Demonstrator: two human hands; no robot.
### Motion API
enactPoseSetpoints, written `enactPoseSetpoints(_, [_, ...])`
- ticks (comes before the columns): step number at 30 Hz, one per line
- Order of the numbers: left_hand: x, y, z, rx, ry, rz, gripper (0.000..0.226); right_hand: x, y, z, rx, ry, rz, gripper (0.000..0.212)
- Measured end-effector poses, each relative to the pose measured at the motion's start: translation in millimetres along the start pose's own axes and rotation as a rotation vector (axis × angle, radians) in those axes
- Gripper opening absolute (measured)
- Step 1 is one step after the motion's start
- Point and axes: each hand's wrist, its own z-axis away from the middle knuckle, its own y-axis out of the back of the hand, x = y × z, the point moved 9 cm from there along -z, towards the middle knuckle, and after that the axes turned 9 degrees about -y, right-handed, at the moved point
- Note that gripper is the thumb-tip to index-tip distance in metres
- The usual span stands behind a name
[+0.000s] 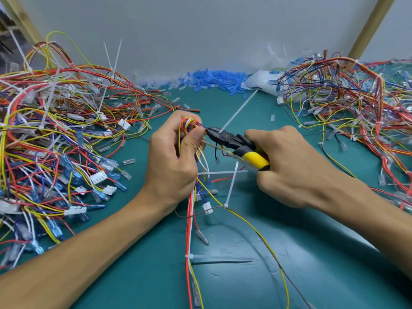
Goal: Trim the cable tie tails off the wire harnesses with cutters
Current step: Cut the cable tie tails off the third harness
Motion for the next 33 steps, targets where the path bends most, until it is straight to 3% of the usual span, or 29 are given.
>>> enactPoseSetpoints(8, [2.9,-0.4,1.6,0.011,-0.001,-0.02,0.013,-0.3,1.1,1.1,0.017,-0.003,0.059,0.024])
enactPoseSetpoints(17, [4.2,-0.8,1.2,-0.01,-0.027,-0.055,0.012,4.6,0.2,-0.6,-0.015,-0.021,-0.019,0.016])
enactPoseSetpoints(33, [2.4,-1.2,0.6,-0.016,-0.009,-0.048,0.011,-1.0,1.2,-1.6,-0.01,0.048,-0.025,0.02])
